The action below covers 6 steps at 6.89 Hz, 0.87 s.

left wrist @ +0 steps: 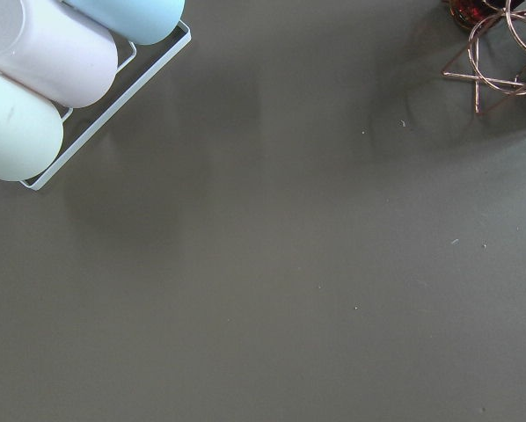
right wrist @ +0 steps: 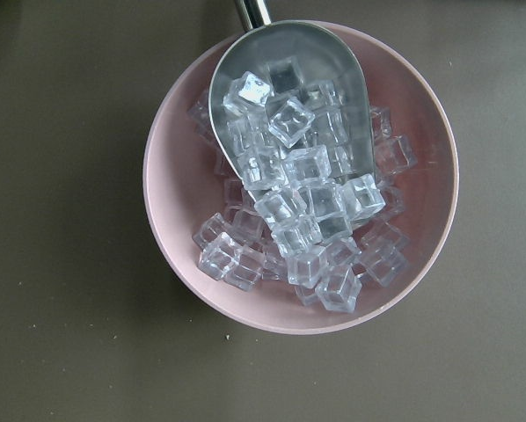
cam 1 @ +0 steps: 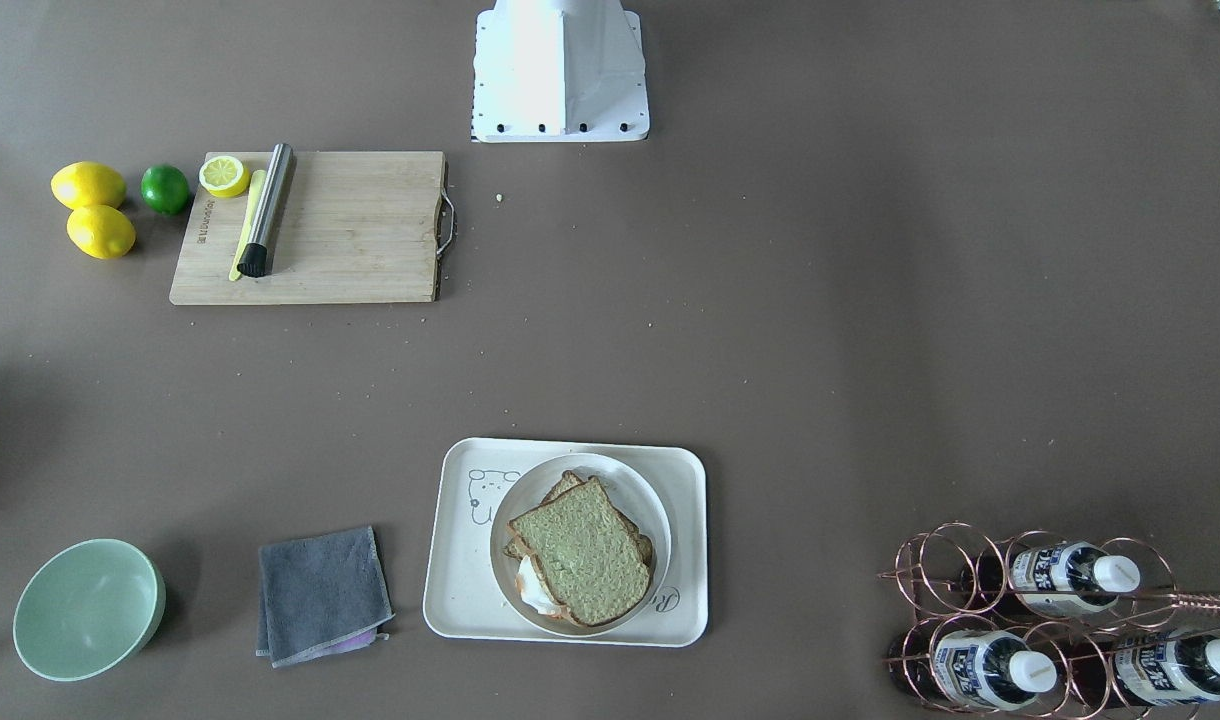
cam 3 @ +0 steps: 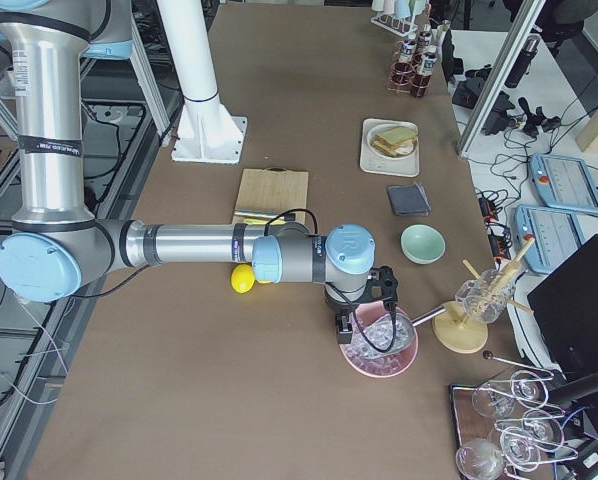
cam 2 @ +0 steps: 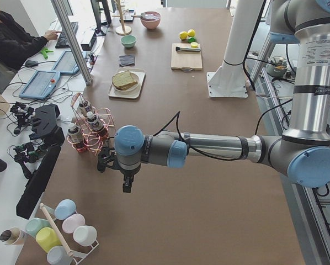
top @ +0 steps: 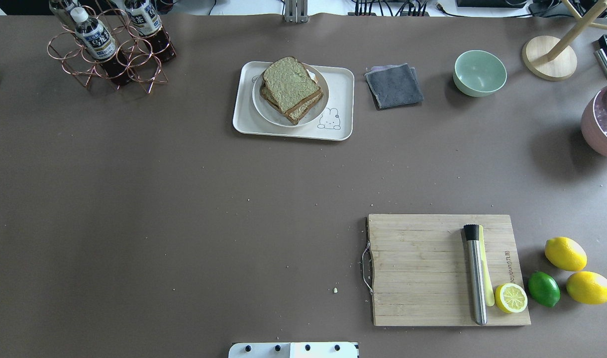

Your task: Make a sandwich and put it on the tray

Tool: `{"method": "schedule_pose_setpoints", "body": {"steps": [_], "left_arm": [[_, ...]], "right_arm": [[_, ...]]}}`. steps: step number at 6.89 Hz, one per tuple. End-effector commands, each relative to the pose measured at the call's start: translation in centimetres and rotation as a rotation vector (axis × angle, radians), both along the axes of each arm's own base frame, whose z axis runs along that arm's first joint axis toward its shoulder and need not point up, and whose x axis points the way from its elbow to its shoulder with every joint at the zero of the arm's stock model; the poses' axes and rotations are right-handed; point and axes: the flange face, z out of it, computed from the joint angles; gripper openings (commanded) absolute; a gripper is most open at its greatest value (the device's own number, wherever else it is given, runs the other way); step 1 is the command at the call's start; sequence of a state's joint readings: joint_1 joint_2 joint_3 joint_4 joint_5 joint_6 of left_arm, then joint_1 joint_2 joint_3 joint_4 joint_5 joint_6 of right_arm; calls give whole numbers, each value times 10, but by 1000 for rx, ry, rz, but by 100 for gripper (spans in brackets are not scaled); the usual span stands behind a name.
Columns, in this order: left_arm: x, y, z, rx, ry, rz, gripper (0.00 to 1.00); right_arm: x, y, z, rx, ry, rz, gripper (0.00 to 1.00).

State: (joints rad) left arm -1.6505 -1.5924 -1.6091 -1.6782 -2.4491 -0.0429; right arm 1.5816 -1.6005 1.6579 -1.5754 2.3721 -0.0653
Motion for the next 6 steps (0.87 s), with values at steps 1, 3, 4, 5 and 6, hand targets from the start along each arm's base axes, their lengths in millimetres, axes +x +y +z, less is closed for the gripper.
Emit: {"method": "schedule_pose_setpoints", "body": {"steps": [1, 3, 4, 5, 6], "left_arm": [[0, 0, 0, 0, 1, 0, 97], [0, 0, 0, -1, 1, -1, 97], [0, -1, -2, 2, 1, -1, 97], [0, -1, -2, 1, 1, -3, 97], [0, -3, -3, 1, 1, -4, 97]], "right_arm": [[0, -1, -4, 11, 2, -2, 100], [1, -1, -6, 14, 1, -2, 100], [1, -2, -9, 23, 0, -3, 100], [0, -3, -11, 27, -3, -3, 100], [1, -4, -12, 30, 0, -3, 100]]}}
